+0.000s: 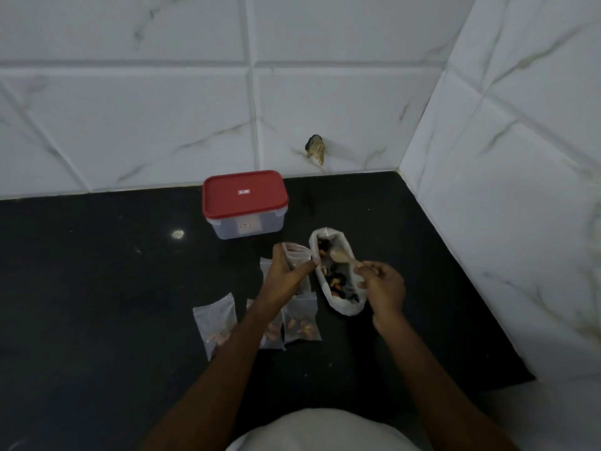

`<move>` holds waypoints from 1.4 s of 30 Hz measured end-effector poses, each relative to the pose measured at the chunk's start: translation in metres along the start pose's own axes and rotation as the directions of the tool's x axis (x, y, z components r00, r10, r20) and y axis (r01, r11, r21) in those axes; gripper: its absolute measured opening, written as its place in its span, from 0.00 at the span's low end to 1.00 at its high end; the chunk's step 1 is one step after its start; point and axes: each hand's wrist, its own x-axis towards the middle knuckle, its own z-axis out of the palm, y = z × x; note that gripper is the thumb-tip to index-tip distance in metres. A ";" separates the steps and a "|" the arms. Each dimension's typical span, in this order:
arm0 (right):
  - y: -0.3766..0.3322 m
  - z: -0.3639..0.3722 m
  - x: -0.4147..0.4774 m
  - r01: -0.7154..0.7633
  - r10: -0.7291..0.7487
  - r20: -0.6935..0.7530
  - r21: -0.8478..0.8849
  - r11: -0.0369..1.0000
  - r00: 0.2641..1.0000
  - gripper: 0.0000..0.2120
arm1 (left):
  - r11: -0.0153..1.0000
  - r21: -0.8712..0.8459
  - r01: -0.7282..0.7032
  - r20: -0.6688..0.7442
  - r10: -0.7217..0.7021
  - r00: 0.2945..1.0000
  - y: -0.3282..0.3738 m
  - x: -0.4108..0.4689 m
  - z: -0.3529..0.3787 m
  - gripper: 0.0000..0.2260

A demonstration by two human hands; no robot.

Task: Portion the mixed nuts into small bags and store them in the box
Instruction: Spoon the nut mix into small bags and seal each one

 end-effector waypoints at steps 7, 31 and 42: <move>0.007 0.006 0.006 0.191 -0.163 0.101 -0.501 0.844 0.982 0.05 | 0.957 -0.195 0.213 0.038 -0.210 0.977 0.006 -0.002 -0.003 0.19; -0.054 0.053 -0.035 0.290 -0.245 0.408 -0.053 0.955 0.880 0.09 | 0.967 -0.236 0.092 -0.036 -0.104 0.994 0.017 -0.015 -0.031 0.09; -0.052 0.048 -0.041 0.359 -0.259 0.474 -0.133 0.924 0.842 0.03 | 0.990 -0.140 -0.026 -0.043 0.020 0.999 0.012 -0.019 -0.032 0.09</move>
